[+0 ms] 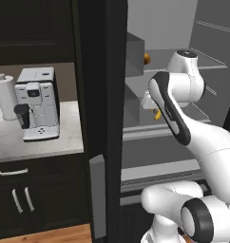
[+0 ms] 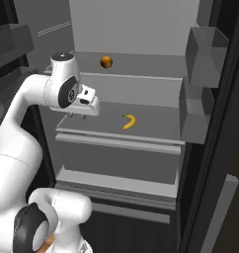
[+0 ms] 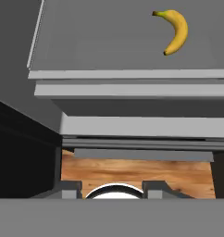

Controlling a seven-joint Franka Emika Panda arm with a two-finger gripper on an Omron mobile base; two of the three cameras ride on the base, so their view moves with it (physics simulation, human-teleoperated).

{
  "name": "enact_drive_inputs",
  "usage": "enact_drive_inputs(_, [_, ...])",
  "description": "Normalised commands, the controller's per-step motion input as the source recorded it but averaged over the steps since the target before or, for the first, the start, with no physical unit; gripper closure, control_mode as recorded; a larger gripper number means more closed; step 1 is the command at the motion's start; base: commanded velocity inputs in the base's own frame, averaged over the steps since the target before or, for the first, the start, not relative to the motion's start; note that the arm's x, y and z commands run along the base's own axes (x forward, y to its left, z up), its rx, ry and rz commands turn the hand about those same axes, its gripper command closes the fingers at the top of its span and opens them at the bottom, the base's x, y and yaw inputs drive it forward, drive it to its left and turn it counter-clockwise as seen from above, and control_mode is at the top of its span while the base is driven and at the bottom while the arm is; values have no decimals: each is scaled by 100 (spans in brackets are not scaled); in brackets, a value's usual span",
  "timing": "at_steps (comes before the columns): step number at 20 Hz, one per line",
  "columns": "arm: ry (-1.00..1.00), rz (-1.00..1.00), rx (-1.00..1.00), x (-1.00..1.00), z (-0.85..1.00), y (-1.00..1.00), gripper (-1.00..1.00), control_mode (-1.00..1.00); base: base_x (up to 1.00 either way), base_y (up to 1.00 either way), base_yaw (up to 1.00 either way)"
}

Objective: Pick the mango and banana from the fridge and place them inside the tupperware on the counter.

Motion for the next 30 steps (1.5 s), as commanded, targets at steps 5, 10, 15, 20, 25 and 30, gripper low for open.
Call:
enact_drive_inputs(5, [-10, 0, 0, -23, 0, -1, -100, -100, 0, 0, 0])
enact_drive_inputs(10, [-39, 0, 0, -19, 9, 0, -100, -100, 0, 0, 0])
enact_drive_inputs(15, [-48, 0, 0, -14, 31, 0, -100, -100, 0, 0, 0])
enact_drive_inputs(20, [-27, 0, 0, 0, 46, -2, -100, -100, 0, 0, 0])
enact_drive_inputs(25, [-11, 0, 0, 0, 57, -15, -100, -100, 0, 0, 0])
enact_drive_inputs(30, [0, 0, 0, 0, 62, -27, -100, -100, 0, 0, 0])
